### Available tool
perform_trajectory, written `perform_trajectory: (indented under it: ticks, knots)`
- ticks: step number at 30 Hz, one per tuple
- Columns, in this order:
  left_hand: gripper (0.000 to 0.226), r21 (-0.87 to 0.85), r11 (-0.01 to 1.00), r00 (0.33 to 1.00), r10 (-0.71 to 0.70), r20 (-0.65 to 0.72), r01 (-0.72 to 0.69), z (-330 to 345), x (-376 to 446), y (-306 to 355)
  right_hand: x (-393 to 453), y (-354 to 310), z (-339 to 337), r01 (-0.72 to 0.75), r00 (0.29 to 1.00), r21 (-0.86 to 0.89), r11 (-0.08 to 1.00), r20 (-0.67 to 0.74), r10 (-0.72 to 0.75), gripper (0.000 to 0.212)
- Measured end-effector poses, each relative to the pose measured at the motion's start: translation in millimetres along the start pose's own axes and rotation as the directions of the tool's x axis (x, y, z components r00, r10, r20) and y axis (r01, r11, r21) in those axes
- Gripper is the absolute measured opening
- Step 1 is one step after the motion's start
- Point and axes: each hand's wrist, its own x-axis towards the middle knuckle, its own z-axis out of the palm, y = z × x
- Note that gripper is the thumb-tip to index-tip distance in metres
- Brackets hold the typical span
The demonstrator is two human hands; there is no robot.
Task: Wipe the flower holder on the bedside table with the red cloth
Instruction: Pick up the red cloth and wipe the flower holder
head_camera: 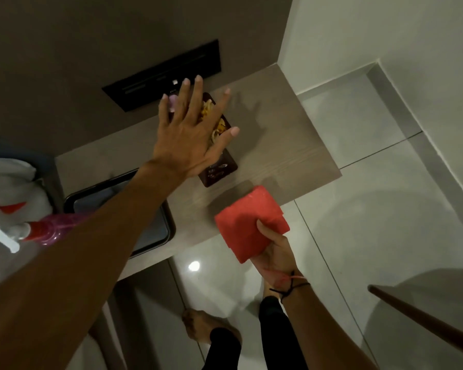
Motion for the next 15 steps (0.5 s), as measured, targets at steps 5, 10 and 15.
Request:
perform_trajectory:
  ticks: [5, 10, 15]
  knots:
    - [0.087, 0.011, 1.0, 0.999, 0.021, -0.049, -0.02, 10, 2, -5, 7, -8, 5, 0.05, 0.995, 0.037, 0.998, -0.092, -0.046, 0.043]
    - [0.081, -0.068, 0.998, 1.0, 0.007, 0.008, -0.006, 0, 18, -19, 28, -18, 54, 0.302, 0.875, -0.223, 0.927, -0.321, -0.362, 0.035]
    - [0.075, -0.156, 0.987, 0.993, -0.019, 0.118, 0.038, -14, 38, -36, 61, -32, 96, 0.459, 0.596, -0.571, 0.68, -0.369, -0.713, 0.053]
